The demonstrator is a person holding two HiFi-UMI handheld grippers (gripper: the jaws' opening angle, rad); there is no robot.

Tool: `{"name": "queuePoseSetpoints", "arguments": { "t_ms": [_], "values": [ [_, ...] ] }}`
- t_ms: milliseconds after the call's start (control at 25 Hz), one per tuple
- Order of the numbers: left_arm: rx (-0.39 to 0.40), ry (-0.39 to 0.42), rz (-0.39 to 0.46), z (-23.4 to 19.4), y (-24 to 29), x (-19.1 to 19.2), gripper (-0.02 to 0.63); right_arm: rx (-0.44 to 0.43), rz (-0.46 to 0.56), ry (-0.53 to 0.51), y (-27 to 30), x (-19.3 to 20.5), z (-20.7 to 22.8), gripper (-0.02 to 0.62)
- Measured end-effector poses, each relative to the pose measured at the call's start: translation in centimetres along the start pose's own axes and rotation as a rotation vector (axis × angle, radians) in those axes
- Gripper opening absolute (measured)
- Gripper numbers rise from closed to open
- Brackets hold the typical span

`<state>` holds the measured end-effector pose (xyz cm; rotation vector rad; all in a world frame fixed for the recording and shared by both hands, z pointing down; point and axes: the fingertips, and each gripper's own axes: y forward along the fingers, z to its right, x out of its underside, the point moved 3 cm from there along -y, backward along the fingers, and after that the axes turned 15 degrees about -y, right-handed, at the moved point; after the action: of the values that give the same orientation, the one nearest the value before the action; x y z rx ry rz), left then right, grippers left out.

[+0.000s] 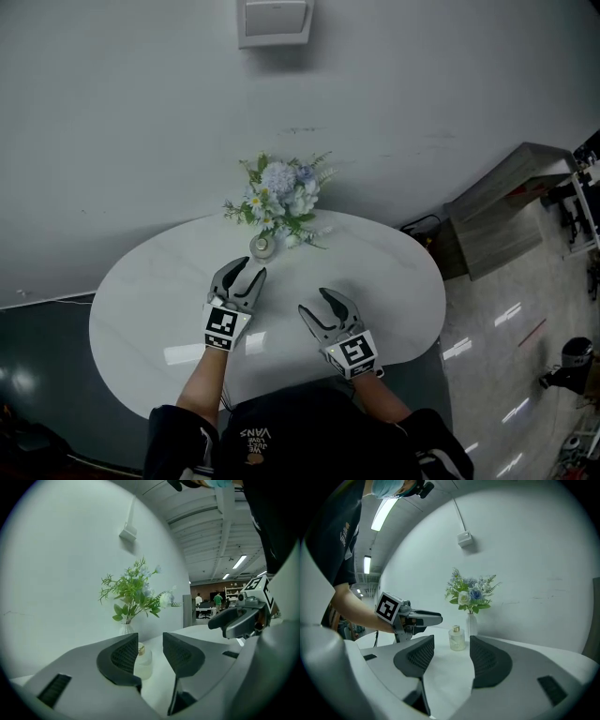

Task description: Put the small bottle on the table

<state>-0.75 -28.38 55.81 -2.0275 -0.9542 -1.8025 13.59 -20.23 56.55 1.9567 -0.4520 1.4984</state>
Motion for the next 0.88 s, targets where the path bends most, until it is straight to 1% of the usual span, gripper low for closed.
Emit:
{"name": "queuePoseSetpoints", "arguments": {
  "t_ms": [80,160,240,320,480,560,680,880],
  "values": [
    [0.017,0.013,0.003,0.7,-1.3,0.0,0.165,0.015,0.007,-0.003,-0.5,-0.6,-0.8,0.258],
    [0.034,0.019,0.009,1.3,-2.6,-0.1,0.159,0.035,0.013,-0.013,-1.1,-1.2,-1.6,0.242],
    [0.049,0.034,0.022,2.1,-4.1,-0.3,0.133,0.058,0.020,-0.018,-1.8,-1.7,-2.3,0.153],
    [0.060,0.065,0.040,2.7,-5.6,-0.7,0.107,0.079,0.027,-0.015,-2.3,-2.2,-2.9,0.144],
    [0.077,0.099,0.068,3.6,-8.4,-1.5,0.077,0.110,0.041,-0.015,-3.3,-3.2,-4.5,0.092],
    [0.084,0.102,0.079,4.0,-9.6,-1.8,0.072,0.121,0.056,-0.003,-3.7,-3.6,-5.2,0.080],
    [0.097,0.096,0.085,4.5,-11.3,-2.1,0.048,0.133,0.067,0.010,-4.1,-4.0,-6.4,0.069],
    [0.115,0.055,0.072,5.5,-14.2,-1.6,0.031,0.153,0.067,0.038,-5.1,-4.1,-8.6,0.064]
  ]
}}
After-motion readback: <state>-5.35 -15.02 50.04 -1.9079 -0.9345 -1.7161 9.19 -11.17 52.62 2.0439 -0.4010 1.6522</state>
